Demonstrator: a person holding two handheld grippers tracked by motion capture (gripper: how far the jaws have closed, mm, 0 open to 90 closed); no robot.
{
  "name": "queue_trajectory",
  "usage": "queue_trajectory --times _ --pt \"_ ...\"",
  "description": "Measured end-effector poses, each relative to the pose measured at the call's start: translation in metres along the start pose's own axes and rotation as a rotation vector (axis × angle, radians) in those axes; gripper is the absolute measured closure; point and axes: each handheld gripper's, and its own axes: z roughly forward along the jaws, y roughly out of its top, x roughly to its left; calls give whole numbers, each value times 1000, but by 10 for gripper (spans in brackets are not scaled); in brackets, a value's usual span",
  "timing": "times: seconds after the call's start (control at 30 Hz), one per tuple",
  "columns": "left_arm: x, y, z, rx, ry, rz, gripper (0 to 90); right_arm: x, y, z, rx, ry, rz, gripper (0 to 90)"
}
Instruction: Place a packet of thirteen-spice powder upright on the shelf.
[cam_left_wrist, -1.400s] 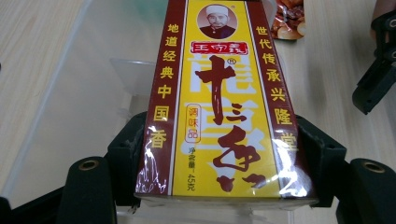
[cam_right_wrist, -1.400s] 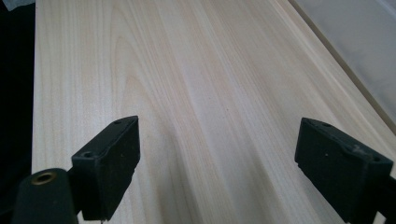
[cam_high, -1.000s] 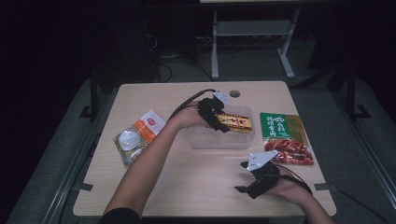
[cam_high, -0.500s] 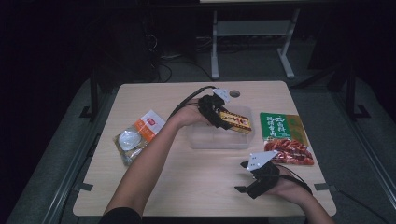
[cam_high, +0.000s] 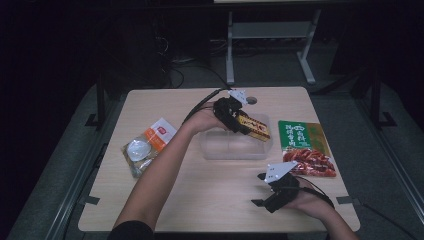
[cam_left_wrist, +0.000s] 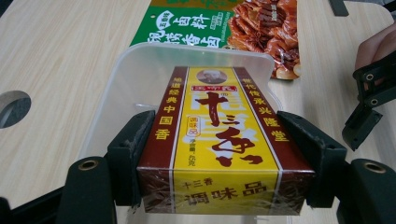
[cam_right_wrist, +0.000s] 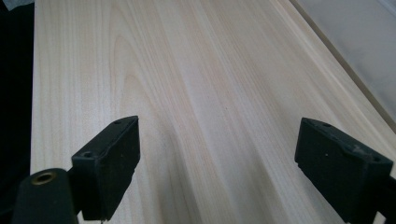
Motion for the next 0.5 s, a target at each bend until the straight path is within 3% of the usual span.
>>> queue_trajectory --times 0.5 --pt "2 15 1 -40 -10 18 311 0 0 0 -1 1 -2 138"
